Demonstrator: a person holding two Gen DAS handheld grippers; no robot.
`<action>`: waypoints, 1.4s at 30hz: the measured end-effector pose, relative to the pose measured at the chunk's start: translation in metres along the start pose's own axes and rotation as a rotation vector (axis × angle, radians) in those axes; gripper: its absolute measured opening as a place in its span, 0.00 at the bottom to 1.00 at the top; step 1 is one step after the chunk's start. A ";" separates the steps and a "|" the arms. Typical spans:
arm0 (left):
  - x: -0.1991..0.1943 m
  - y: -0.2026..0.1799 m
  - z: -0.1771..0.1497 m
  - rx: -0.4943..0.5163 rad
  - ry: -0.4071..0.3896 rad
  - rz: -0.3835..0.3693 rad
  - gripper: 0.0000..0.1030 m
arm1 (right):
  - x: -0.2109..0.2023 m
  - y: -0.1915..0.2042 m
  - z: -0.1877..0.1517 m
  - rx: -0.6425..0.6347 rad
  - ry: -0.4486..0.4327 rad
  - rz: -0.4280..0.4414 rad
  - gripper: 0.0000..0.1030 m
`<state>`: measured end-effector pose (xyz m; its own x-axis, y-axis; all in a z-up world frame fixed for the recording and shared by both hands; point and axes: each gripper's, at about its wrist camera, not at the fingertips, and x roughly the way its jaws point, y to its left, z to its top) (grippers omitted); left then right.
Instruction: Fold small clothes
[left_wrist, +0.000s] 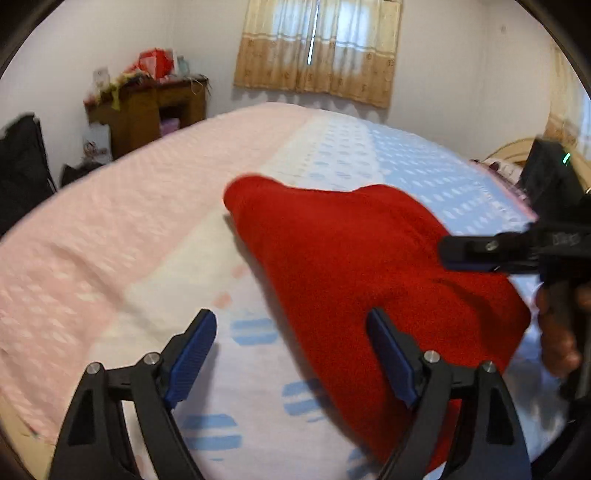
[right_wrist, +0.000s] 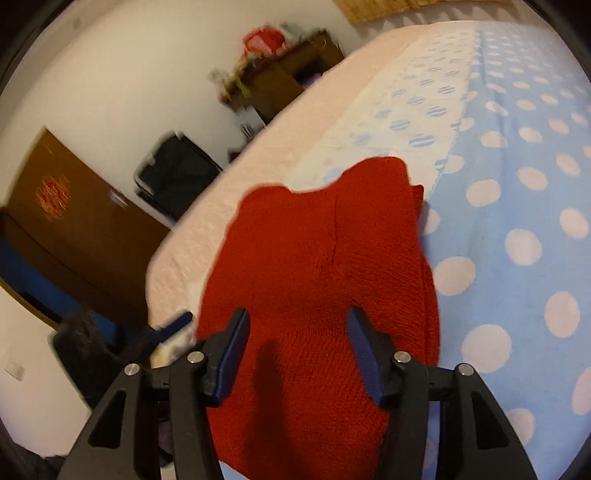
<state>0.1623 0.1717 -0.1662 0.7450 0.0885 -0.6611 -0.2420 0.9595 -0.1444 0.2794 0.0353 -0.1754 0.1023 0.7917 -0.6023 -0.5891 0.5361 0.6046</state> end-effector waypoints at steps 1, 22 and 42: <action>-0.002 0.000 -0.003 -0.006 -0.008 0.008 0.89 | -0.001 -0.002 -0.001 0.001 -0.006 -0.002 0.52; -0.115 -0.022 0.022 0.065 -0.252 0.003 1.00 | -0.122 0.150 -0.068 -0.331 -0.461 -0.568 0.72; -0.122 -0.024 0.023 0.062 -0.278 -0.018 1.00 | -0.127 0.169 -0.084 -0.345 -0.470 -0.564 0.73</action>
<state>0.0916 0.1442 -0.0651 0.8928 0.1329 -0.4303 -0.1951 0.9753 -0.1037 0.0993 0.0010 -0.0409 0.7388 0.5105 -0.4400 -0.5544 0.8316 0.0338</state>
